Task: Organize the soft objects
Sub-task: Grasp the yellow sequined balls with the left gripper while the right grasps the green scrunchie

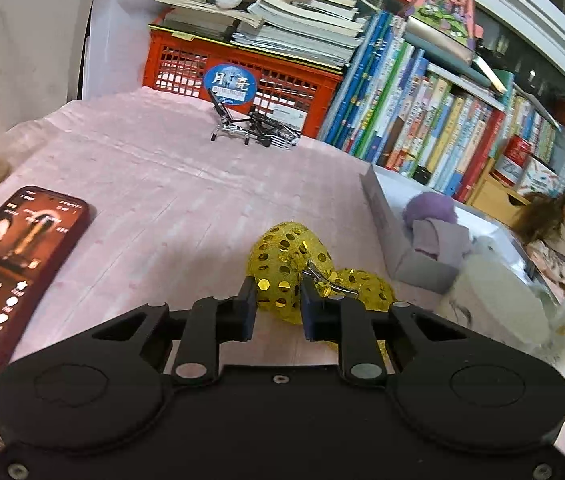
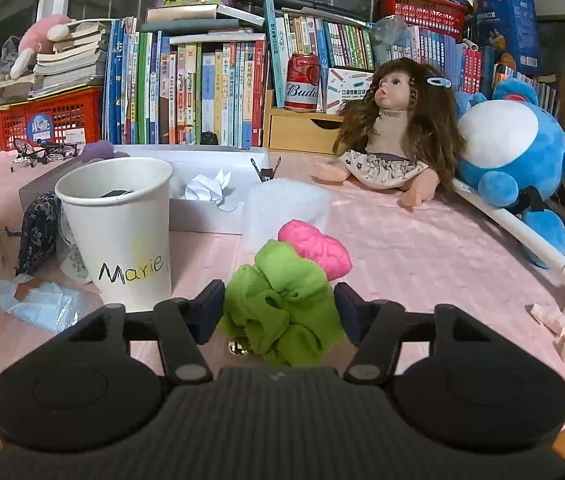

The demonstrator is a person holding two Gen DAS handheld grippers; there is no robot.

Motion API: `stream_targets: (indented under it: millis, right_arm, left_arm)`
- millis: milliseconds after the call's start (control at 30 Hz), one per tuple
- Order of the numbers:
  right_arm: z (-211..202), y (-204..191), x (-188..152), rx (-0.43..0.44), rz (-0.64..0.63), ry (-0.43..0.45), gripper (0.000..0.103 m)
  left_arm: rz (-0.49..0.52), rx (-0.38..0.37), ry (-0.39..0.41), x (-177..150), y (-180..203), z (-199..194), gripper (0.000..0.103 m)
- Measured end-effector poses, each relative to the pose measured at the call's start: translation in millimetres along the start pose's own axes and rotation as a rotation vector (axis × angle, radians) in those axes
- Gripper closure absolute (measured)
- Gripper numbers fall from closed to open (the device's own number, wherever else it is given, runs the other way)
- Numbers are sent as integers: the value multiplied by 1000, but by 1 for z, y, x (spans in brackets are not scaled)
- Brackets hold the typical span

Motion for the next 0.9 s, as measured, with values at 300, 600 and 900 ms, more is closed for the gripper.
stream_targets:
  millis: [300,600,900]
  right_arm:
    - [-2,2,1,-1,26,9,44]
    - [0,2,1,-2,26,7,41]
    - [5,1,1,-7,11,0,39]
  left_arm:
    - [144,47,-13,-20,-1,-35,54]
    - [222,1,87,-22,22,-33,5]
    - [321,63,98,-32,37,-1,0]
Point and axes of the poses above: each gripper's, at about its wrist camera, not at the fingertips, and z roughly the way its jaws point, y to its right, x to its top, the point moved 4 cm from there along z, roughly the way its jaws point, and after that the axes turned 5 degrees about -y, right-handed, at the moved point
